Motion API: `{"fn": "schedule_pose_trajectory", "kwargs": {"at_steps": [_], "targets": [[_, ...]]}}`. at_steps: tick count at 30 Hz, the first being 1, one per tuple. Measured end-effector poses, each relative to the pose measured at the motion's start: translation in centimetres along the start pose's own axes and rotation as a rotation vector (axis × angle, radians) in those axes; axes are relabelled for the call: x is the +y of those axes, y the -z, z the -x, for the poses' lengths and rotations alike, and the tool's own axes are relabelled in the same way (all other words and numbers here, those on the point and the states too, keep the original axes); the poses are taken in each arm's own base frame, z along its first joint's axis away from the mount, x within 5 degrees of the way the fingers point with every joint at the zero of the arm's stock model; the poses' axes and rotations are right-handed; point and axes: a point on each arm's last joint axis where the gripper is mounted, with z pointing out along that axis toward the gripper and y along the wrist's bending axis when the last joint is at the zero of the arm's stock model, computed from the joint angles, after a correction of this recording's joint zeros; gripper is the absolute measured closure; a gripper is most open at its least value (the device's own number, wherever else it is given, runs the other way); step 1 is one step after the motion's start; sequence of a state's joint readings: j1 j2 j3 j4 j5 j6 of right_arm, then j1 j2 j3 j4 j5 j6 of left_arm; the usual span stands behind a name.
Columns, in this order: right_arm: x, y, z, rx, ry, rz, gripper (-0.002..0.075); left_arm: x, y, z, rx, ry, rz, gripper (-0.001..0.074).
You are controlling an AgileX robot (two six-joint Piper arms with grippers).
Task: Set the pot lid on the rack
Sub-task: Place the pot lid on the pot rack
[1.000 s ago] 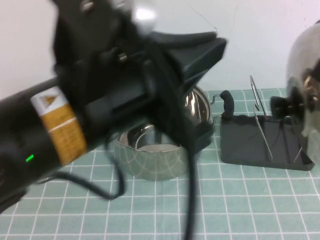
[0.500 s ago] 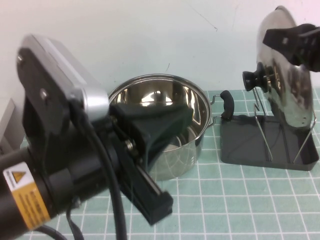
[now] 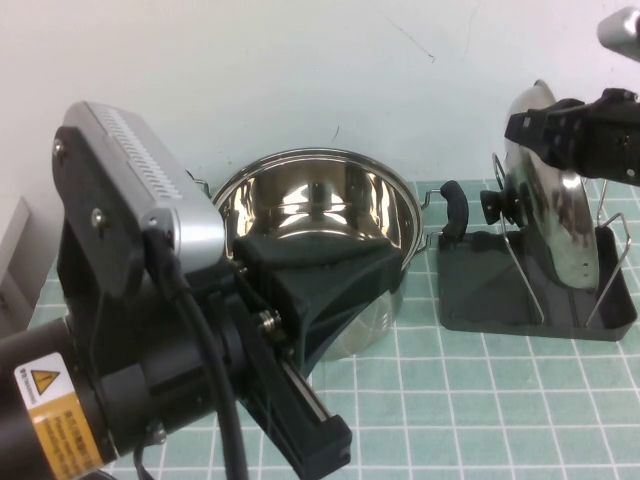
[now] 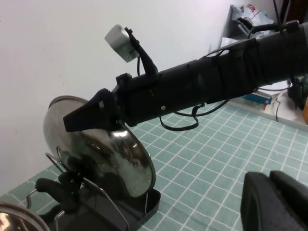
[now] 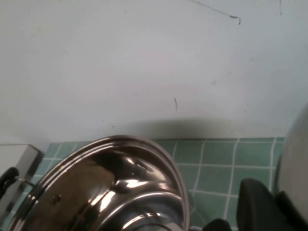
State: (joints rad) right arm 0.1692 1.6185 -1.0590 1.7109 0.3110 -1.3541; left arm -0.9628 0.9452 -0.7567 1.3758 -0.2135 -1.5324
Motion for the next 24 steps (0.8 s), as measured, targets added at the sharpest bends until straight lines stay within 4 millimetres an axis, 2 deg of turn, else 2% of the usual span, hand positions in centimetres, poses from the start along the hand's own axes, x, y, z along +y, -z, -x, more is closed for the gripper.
{"fn": "schedule_pose_trajectory", "kwargs": {"at_steps": [3, 7, 9, 12, 14, 18, 20, 22, 24], "targets": [[-0.3, 0.0, 0.1, -0.002, 0.033, -0.006, 0.0628, 0.0, 0.0, 0.0, 0.0, 0.019, -0.002, 0.0736], [-0.9, 0.2, 0.3, -0.01, 0.053, -0.014, 0.0451, 0.0, 0.0, 0.0, 0.0, 0.02, -0.004, 0.0736], [-1.4, 0.5, 0.6, -0.017, 0.049, -0.013, 0.0325, -0.1, 0.0, 0.0, 0.0, 0.02, -0.007, 0.0736], [-2.1, 1.0, 1.0, -0.024, 0.042, 0.022, 0.0225, -0.1, 0.0, 0.0, 0.003, 0.008, -0.006, 0.0736], [-2.4, 1.5, 1.4, -0.031, 0.045, 0.057, 0.0195, 0.0, 0.0, -0.1, 0.009, -0.016, -0.006, 0.0736], [-2.6, 3.4, 2.7, -0.075, 0.068, 0.138, 0.0185, 0.5, 0.0, -0.3, 0.025, -0.095, 0.047, 0.0736], [-2.2, 4.8, 3.4, -0.102, 0.095, 0.203, 0.0209, 1.2, 0.1, -0.3, 0.025, -0.117, 0.125, 0.0736], [-1.5, 6.2, 4.1, -0.132, 0.136, 0.266, 0.0267, 2.5, 0.3, -0.1, 0.019, -0.125, 0.276, 0.0736], [-0.4, 7.7, 4.6, -0.158, 0.193, 0.343, 0.0382, 3.7, 0.8, -0.1, 0.019, -0.125, 0.418, 0.0736]]}}
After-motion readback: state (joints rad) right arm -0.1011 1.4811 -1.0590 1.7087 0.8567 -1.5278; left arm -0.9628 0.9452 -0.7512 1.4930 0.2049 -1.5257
